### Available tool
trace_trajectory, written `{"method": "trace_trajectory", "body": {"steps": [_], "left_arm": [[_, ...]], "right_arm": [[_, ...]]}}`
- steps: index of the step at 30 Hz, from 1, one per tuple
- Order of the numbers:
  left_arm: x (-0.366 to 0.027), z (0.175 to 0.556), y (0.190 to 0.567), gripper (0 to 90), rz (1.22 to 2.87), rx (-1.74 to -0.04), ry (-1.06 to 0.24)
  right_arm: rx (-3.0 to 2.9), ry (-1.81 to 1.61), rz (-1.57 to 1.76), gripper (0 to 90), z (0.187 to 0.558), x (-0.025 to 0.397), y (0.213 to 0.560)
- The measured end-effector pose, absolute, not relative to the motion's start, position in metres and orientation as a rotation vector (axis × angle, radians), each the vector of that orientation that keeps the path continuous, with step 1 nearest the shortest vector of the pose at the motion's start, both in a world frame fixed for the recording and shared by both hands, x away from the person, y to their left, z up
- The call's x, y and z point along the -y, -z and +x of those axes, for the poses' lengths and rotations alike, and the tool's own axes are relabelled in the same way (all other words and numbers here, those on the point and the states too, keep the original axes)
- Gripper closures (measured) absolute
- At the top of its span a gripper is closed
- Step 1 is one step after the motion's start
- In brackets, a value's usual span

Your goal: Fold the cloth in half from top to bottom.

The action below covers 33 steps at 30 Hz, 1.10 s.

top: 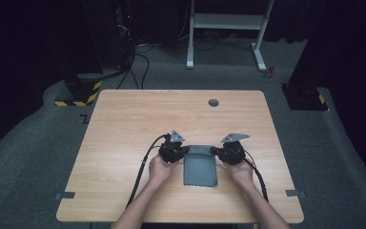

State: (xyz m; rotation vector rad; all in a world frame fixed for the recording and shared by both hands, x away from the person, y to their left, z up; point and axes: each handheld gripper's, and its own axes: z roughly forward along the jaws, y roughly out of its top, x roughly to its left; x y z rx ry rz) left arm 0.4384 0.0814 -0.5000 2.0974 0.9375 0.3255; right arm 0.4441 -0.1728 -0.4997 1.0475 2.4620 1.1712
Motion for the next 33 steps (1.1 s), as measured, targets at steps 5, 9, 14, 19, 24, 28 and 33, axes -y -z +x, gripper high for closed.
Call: {"method": "trace_trajectory", "body": {"steps": [5,9,14,19,24,28,33], "left_arm": [[-0.084,0.434,0.501,88.9,2.077,-0.936,-0.306],[-0.085,0.431,0.5,88.9,2.073,-0.928,-0.304],[-0.086,0.428,0.501,88.9,2.057,-0.931,-0.29],[-0.089,0.424,0.504,88.9,2.036,-0.933,-0.275],[-0.09,0.421,0.504,88.9,2.03,-0.924,-0.278],[-0.09,0.418,0.505,88.9,2.027,-0.924,-0.268],[-0.09,0.414,0.507,88.9,2.027,-0.924,-0.263]], "right_arm": [[-2.467,-1.182,1.051,89.8,0.44,0.173,0.501],[-2.468,-1.191,1.041,89.8,0.437,0.174,0.501],[-2.468,-1.201,1.029,89.8,0.434,0.175,0.5],[-2.466,-1.213,1.029,89.8,0.431,0.176,0.5],[-2.469,-1.216,1.021,89.8,0.428,0.176,0.5],[-2.47,-1.226,1.022,89.8,0.426,0.177,0.502],[-2.473,-1.236,1.018,89.8,0.422,0.178,0.502]]}}
